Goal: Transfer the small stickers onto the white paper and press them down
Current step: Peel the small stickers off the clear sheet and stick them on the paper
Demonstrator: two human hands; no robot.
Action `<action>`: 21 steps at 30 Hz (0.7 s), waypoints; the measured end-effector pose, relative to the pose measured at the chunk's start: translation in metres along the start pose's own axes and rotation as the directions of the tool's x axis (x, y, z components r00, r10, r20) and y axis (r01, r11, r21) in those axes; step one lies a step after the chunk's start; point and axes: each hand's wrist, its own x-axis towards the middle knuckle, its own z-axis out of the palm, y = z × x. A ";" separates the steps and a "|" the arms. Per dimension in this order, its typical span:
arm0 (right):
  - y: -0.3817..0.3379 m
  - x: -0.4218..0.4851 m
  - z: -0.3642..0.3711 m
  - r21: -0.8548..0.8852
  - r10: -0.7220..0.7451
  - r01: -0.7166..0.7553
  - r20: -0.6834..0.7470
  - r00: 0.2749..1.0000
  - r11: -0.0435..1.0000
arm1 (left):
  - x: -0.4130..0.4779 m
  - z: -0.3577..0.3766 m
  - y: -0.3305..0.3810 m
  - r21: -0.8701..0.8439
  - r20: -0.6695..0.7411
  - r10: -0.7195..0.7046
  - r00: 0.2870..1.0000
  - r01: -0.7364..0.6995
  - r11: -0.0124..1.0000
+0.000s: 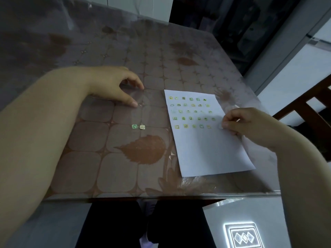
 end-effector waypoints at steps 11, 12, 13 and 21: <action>-0.003 0.011 0.005 -0.081 -0.048 0.046 -0.016 0.999 0.996 | 0.001 0.000 -0.002 -0.007 0.005 0.006 1.000 -0.006 1.000; -0.004 0.012 0.005 -0.089 -0.052 0.050 -0.015 0.999 0.995 | 0.001 0.000 -0.002 -0.011 0.003 0.008 1.000 -0.008 1.000; -0.004 0.013 0.005 -0.092 -0.046 0.044 -0.013 0.999 0.995 | 0.001 0.000 -0.001 -0.013 -0.001 0.010 1.000 -0.010 1.000; -0.012 0.030 -0.012 -0.269 0.238 -0.216 0.055 0.970 0.939 | 0.000 -0.001 -0.001 -0.008 0.008 0.002 1.000 -0.002 1.000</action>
